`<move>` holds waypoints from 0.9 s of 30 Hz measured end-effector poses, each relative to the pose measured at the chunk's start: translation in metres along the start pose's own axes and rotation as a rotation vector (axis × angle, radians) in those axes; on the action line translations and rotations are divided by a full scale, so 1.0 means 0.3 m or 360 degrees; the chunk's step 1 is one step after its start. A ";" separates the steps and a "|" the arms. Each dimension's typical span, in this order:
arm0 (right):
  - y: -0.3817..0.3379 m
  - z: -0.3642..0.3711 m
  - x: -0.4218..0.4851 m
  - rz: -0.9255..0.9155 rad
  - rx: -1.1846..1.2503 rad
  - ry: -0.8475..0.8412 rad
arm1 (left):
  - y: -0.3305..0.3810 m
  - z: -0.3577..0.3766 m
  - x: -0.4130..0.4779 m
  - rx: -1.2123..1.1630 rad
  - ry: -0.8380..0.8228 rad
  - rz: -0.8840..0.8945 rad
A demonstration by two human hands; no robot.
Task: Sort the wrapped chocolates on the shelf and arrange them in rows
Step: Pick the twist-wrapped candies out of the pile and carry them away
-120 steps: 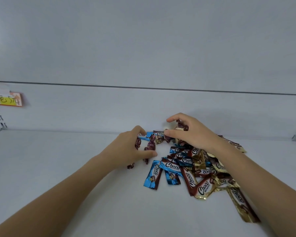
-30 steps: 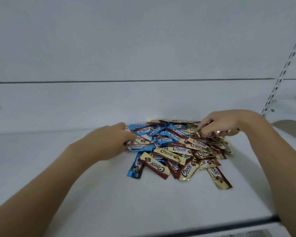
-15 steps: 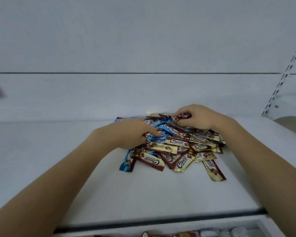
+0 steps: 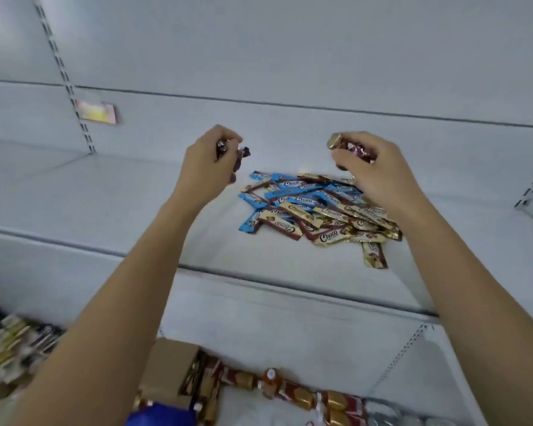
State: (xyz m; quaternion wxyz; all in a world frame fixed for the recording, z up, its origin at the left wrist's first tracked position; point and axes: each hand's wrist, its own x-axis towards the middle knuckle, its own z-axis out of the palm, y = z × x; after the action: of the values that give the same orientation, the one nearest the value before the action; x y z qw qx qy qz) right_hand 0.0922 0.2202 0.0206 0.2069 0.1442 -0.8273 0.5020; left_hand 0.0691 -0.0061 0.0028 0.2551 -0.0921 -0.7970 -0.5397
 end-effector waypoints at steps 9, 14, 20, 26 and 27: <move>-0.134 0.216 -0.496 -0.0398 0.0568 -0.0480 | 0.004 -0.314 -0.693 0.0437 0.0658 -0.0208; -0.094 0.440 -0.760 -0.0205 0.0838 -0.1044 | -0.131 -0.483 -1.161 0.0647 0.1055 -0.0724; 0.031 0.728 -1.030 0.0109 0.0722 -0.1524 | -0.230 -0.559 -1.656 0.0616 0.1352 -0.1405; 0.117 1.007 -1.229 0.0361 0.0324 -0.2028 | -0.233 -0.618 -1.918 0.0671 0.1641 -0.1783; 0.112 1.049 -1.252 0.0330 0.0267 -0.2076 | -0.235 -0.639 -1.941 0.0705 0.1659 -0.1823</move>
State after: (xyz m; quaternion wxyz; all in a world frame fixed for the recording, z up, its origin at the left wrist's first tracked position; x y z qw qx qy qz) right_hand 0.3428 -0.0332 -0.3174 -0.3974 0.3539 -0.7506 0.3916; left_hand 0.5948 -0.1334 -0.2941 0.2901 0.6472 -0.5875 -0.3895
